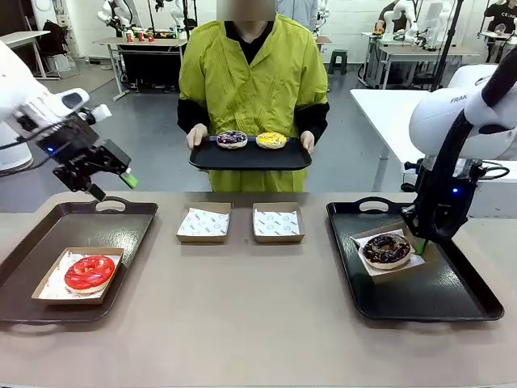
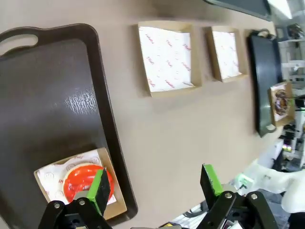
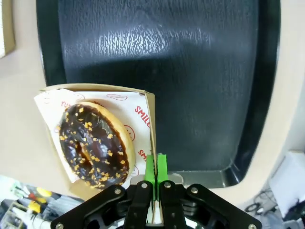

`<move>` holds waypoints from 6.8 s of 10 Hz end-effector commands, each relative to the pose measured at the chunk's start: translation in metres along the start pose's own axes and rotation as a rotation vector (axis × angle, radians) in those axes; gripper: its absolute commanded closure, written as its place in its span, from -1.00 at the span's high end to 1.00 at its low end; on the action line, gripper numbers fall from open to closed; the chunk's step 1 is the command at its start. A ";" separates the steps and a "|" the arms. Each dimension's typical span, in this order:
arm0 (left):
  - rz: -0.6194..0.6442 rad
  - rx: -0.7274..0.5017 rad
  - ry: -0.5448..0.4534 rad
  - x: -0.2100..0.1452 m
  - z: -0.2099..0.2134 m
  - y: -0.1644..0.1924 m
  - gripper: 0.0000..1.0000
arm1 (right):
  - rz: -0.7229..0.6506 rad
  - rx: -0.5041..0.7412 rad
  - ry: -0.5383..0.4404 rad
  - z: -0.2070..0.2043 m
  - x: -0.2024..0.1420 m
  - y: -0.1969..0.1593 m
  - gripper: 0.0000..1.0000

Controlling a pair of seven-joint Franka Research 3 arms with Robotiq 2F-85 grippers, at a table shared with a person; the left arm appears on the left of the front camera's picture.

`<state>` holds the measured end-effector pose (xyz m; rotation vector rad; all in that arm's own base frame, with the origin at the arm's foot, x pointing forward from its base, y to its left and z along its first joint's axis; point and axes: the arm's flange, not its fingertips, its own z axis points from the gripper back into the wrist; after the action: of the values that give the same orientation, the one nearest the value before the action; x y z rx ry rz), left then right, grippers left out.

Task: Individually package the donuts and arrange them on the tray.
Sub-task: Place the picked Paper togo box on the Handle tray while simultaneously picking up another Paper togo box from the table with the other hand.

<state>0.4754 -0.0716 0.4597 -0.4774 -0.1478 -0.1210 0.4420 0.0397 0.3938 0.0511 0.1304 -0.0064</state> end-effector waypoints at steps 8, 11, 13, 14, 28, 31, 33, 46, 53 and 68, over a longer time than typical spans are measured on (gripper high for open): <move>-0.100 0.349 0.079 0.050 -0.096 -0.075 0.98 | 0.000 0.000 0.000 0.000 0.000 0.000 -0.96; -0.104 0.353 0.061 0.064 -0.103 -0.090 0.98 | 0.000 0.000 0.000 0.000 0.000 0.000 -0.96; -0.132 0.345 0.078 0.049 -0.100 -0.079 0.98 | 0.000 0.000 0.000 0.000 0.000 0.000 -0.96; -0.132 0.345 0.078 0.049 -0.100 -0.079 0.98 | 0.000 0.000 0.000 0.000 0.000 0.000 -0.96; -0.091 0.370 0.102 0.084 -0.134 -0.076 0.98 | -0.048 0.003 -0.079 -0.035 -0.014 0.013 -0.96; -0.075 0.374 0.109 0.094 -0.143 -0.080 0.98 | -0.091 0.010 -0.097 -0.035 -0.033 0.008 -0.96; -0.045 0.387 0.119 0.100 -0.153 -0.080 0.98 | -0.104 0.019 -0.113 -0.035 -0.038 0.007 -0.96; 0.081 0.433 0.151 0.119 -0.196 -0.053 -0.19 | -0.123 0.052 -0.064 -0.050 -0.032 0.003 0.06; 0.070 0.424 0.161 0.120 -0.196 -0.053 -1.00 | -0.128 0.074 -0.060 -0.050 -0.032 0.002 1.00; -0.042 0.368 0.128 0.133 -0.046 -0.165 -1.00 | 0.138 0.914 -0.161 0.039 -0.083 -0.179 1.00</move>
<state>0.5782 -0.2438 0.5165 -0.1208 -0.0512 -0.1441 0.3435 -0.1271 0.4424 0.8826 -0.0578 0.0680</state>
